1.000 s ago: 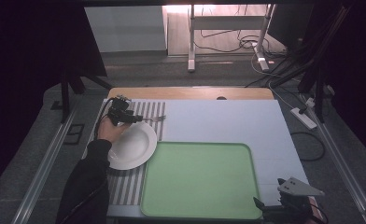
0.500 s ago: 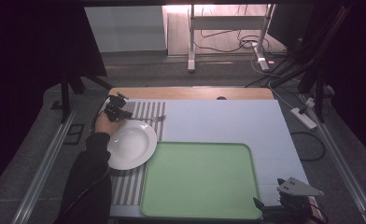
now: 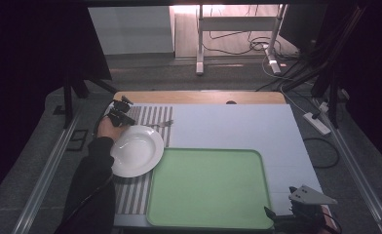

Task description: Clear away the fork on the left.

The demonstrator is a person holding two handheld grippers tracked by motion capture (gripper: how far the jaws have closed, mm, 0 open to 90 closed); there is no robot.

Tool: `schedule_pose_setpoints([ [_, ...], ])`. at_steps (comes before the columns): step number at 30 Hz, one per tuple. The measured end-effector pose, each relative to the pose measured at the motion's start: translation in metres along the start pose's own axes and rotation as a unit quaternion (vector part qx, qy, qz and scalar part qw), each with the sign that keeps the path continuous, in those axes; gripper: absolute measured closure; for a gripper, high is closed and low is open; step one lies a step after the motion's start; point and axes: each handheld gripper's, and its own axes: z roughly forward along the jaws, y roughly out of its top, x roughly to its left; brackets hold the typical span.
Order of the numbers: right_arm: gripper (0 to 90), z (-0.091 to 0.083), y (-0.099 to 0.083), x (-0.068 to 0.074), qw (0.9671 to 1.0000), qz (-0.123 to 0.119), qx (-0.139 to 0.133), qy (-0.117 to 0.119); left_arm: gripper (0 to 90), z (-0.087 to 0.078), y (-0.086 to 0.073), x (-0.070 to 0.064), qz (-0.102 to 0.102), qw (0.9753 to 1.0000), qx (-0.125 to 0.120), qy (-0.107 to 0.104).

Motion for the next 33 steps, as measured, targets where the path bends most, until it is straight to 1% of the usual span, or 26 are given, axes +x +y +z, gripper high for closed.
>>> schedule_pose_setpoints([
  [3, 0.0, 0.0, 0.0, 0.0, 1.0, -0.001, 0.0, 0.0, 89.1, -0.002, -0.004, -0.003, 0.009, 0.9998, 0.009, -0.014],
  [4, 0.0, 0.0, 0.0, 0.0, 1.0, -0.001, 0.0, 0.0, 89.2, -0.002, -0.004, -0.003, 0.009, 0.9998, 0.009, -0.014],
  [5, 0.0, 0.0, 0.0, 0.0, 1.0, -0.001, 0.0, 0.0, 89.2, -0.003, -0.005, -0.003, 0.009, 0.9997, 0.011, -0.02],
  [7, 0.0, 0.0, 0.0, 0.0, 1.0, -0.001, 0.0, 0.0, 89.2, -0.003, -0.006, -0.004, 0.009, 0.9997, 0.009, -0.019],
  [12, 0.0, 0.0, 0.0, 0.0, 1.0, -0.001, 0.001, 0.0, 89.1, -0.003, -0.006, -0.002, 0.012, 0.9996, 0.01, -0.025],
  [14, 0.0, 0.0, 0.0, 0.0, 1.0, -0.001, 0.0, 0.0, 88.9, -0.004, -0.005, -0.002, 0.01, 0.9998, 0.003, -0.017],
  [16, 0.0, 0.0, 0.0, 0.0, 1.0, 0.0, 0.001, 0.0, 79.5, -0.006, -0.003, -0.002, 0.001, 0.9997, -0.008, -0.024],
  [17, 0.0, 0.0, 0.0, 0.0, 1.0, 0.0, 0.001, 0.0, 79.5, -0.006, -0.002, -0.002, 0.0, 0.9997, -0.013, -0.022],
  [18, 0.0, 0.0, 0.0, 0.0, 1.0, -0.001, 0.001, 0.0, 69.8, -0.007, -0.001, -0.003, -0.002, 0.9996, -0.019, -0.021],
  [19, 0.0, 0.0, 0.0, 0.0, 1.0, -0.001, 0.001, 0.0, 69.8, -0.007, 0.001, -0.003, -0.003, 0.9994, -0.025, -0.024],
  [20, 0.0, 0.0, 0.0, 0.0, 1.0, -0.001, 0.001, 0.0, 66.2, -0.007, 0.002, -0.004, -0.003, 0.9992, -0.03, -0.027],
  [21, 0.0, 0.0, 0.0, 0.0, 1.0, -0.001, 0.001, 0.0, 60.5, -0.007, 0.003, -0.006, -0.001, 0.999, -0.036, -0.026],
  [22, 0.0, 0.0, 0.0, 0.0, 1.0, -0.001, 0.001, 0.0, 51.9, -0.007, 0.005, -0.008, 0.001, 0.9987, -0.044, -0.026],
  [23, 0.0, 0.001, 0.0, 0.0, 1.0, -0.001, 0.001, 0.0, 51.9, -0.007, 0.006, -0.009, 0.005, 0.9984, -0.049, -0.027],
  [24, 0.0, 0.0, 0.0, 0.0, 1.0, -0.001, 0.001, 0.0, 46.2, -0.007, 0.007, -0.011, 0.007, 0.9982, -0.054, -0.026],
  [25, 0.0, 0.0, 0.0, 0.0, 1.0, -0.001, 0.001, 0.001, 36.1, -0.006, 0.009, -0.012, 0.008, 0.9978, -0.058, -0.03],
  [26, 0.0, 0.0, 0.0, 0.0, 1.0, -0.001, 0.001, 0.001, 36.1, -0.005, 0.01, -0.014, 0.008, 0.9975, -0.061, -0.036],
  [27, 0.0, 0.0, 0.0, 0.001, 1.0, -0.001, 0.002, 0.001, 32.0, -0.003, 0.012, -0.016, 0.007, 0.9971, -0.063, -0.042],
  [29, 0.0, 0.001, 0.0, 0.001, 1.0, -0.001, 0.002, 0.001, 18.1, 0.0, 0.015, -0.02, 0.012, 0.9967, -0.062, -0.051],
  [30, 0.0, 0.001, 0.0, 0.001, 1.0, -0.001, 0.002, 0.001, 14.1, 0.002, 0.017, -0.022, 0.018, 0.9966, -0.06, -0.055],
  [31, 0.0, 0.001, 0.0, 0.001, 1.0, -0.001, 0.002, 0.001, 14.1, 0.005, 0.018, -0.025, 0.02, 0.9968, -0.055, -0.054],
  [33, 0.0, 0.001, 0.0, 0.001, 1.0, -0.002, 0.002, 0.001, 4.9, 0.01, 0.022, -0.031, 0.028, 0.9974, -0.041, -0.052],
])
